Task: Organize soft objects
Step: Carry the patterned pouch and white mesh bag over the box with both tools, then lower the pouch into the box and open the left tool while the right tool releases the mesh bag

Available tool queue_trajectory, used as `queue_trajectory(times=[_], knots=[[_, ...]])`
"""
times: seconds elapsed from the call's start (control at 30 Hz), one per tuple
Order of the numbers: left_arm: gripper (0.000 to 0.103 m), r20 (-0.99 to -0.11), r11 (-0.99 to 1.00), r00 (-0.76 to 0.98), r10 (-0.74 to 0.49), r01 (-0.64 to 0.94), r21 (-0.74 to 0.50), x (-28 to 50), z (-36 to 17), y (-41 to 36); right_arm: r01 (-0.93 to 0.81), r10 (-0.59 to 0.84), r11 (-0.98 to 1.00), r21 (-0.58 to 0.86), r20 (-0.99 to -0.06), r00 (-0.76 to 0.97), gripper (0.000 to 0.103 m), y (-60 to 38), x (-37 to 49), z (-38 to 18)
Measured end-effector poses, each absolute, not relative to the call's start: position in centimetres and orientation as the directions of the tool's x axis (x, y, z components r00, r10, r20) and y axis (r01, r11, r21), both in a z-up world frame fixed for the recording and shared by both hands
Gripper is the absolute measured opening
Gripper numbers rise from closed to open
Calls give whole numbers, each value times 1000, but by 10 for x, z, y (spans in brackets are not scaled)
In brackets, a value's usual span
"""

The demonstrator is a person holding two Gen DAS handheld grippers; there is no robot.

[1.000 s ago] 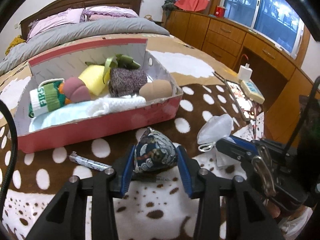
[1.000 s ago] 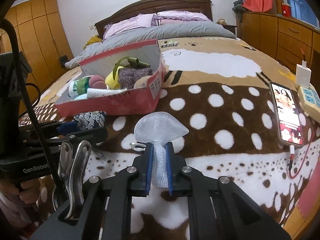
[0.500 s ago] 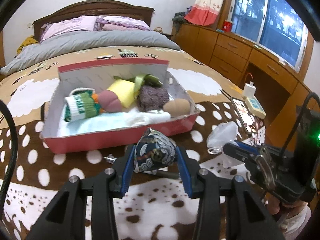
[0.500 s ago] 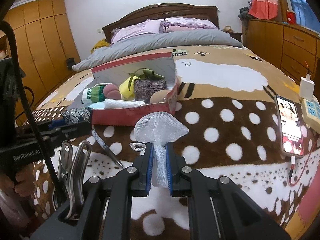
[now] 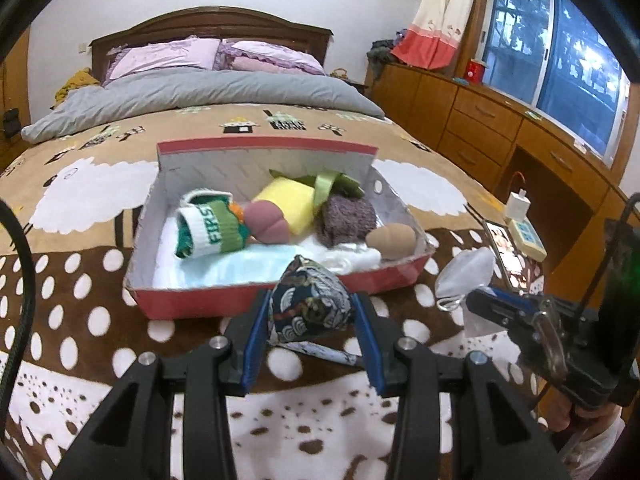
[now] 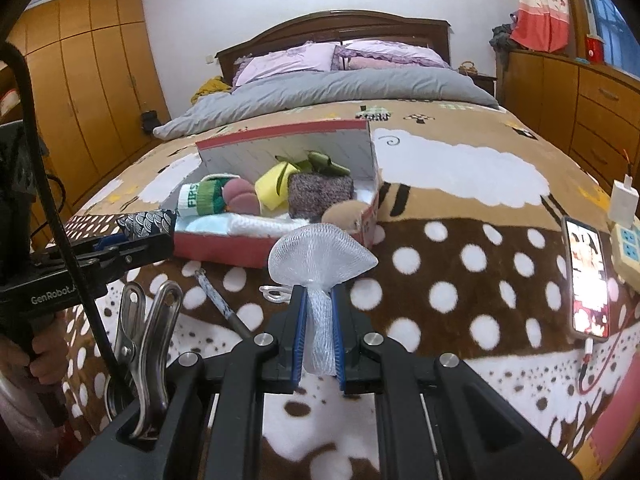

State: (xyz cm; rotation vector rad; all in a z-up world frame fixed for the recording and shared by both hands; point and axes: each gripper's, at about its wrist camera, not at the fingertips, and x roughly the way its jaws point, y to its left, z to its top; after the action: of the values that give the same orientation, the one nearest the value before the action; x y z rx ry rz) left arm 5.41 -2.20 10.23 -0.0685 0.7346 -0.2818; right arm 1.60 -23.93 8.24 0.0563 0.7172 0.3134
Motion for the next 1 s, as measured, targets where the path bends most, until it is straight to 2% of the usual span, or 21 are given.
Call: queue_trajectory(times=[0.57, 1.0], knots=[[43, -625, 979, 753, -205, 159, -129, 105, 115, 1, -314, 341, 937, 154, -596, 727, 13, -203, 67, 108], [43, -675, 988, 721, -156, 100, -120, 142, 77, 9, -278, 293, 952, 128, -645, 706, 13, -192, 104, 86]])
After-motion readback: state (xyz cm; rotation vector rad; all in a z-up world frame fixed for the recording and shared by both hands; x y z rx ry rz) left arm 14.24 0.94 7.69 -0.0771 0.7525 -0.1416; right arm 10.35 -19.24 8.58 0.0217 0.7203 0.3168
